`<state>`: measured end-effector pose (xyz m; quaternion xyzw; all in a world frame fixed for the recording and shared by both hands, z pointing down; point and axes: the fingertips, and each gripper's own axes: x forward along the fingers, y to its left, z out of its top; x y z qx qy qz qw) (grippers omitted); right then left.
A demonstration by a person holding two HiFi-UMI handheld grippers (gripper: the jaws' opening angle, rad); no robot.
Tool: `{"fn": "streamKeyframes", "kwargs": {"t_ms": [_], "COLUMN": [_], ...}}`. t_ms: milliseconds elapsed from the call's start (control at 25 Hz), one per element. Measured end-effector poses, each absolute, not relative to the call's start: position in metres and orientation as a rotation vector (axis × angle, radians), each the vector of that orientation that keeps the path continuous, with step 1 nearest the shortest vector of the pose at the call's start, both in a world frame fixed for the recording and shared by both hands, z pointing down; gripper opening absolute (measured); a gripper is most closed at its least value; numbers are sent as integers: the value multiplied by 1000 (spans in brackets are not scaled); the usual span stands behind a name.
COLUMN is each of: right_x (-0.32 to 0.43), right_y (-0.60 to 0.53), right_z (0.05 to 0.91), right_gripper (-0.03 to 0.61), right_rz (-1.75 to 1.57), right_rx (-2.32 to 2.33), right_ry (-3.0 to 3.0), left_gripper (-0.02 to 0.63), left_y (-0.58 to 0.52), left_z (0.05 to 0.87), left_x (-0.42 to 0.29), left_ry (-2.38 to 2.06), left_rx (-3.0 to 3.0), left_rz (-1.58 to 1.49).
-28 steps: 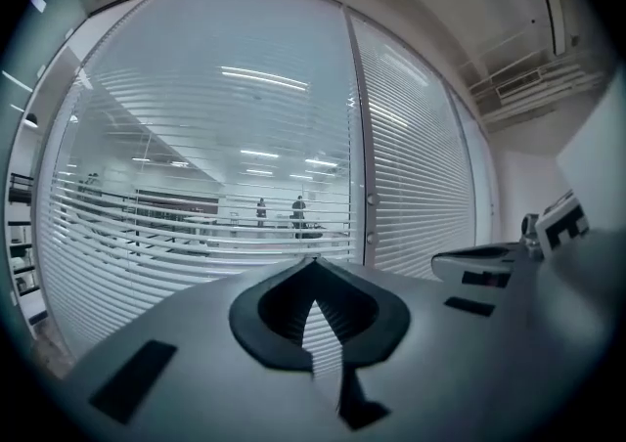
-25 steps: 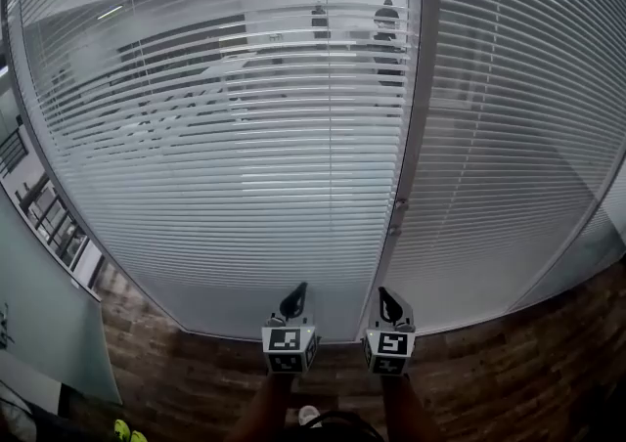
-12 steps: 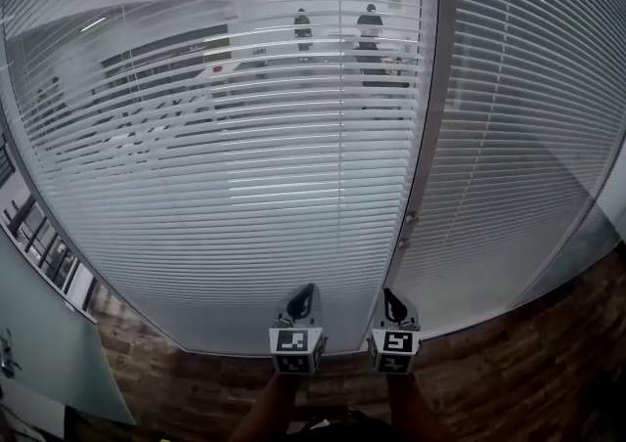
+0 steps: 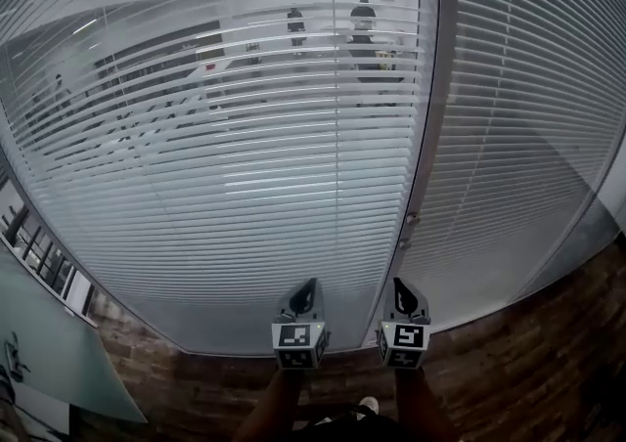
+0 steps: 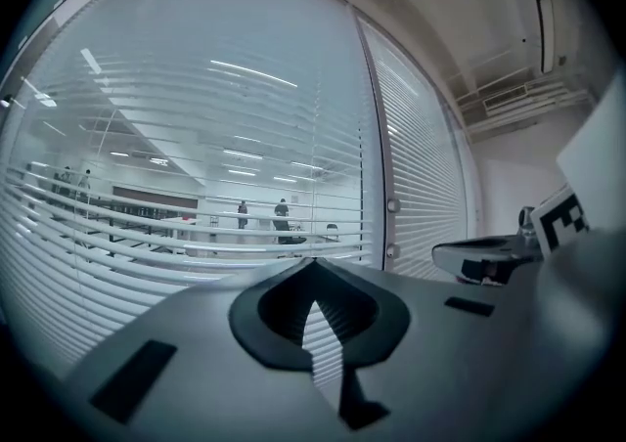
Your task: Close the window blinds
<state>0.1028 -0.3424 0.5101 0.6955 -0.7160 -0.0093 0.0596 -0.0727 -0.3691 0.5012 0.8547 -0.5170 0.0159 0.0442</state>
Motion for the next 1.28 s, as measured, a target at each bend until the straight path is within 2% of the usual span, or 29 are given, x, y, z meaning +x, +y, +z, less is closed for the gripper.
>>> {"fn": "streamKeyframes", "kwargs": {"t_ms": [720, 840, 1280], "right_x": [145, 143, 149], "right_y": [-394, -398, -416], "right_z": [470, 464, 453], "right_gripper": [3, 8, 146], "right_rz": [-279, -242, -227], "right_rx": [2197, 2159, 2162], "right_ry": [-2280, -2271, -2309], "left_gripper": [-6, -6, -6], "left_y": [-407, -408, -414], "left_z": [501, 503, 510], "left_x": [-43, -46, -46], "left_ry": [-1663, -1669, -1681], "left_rx": [2627, 2624, 2615], "left_rz": [33, 59, 89]}}
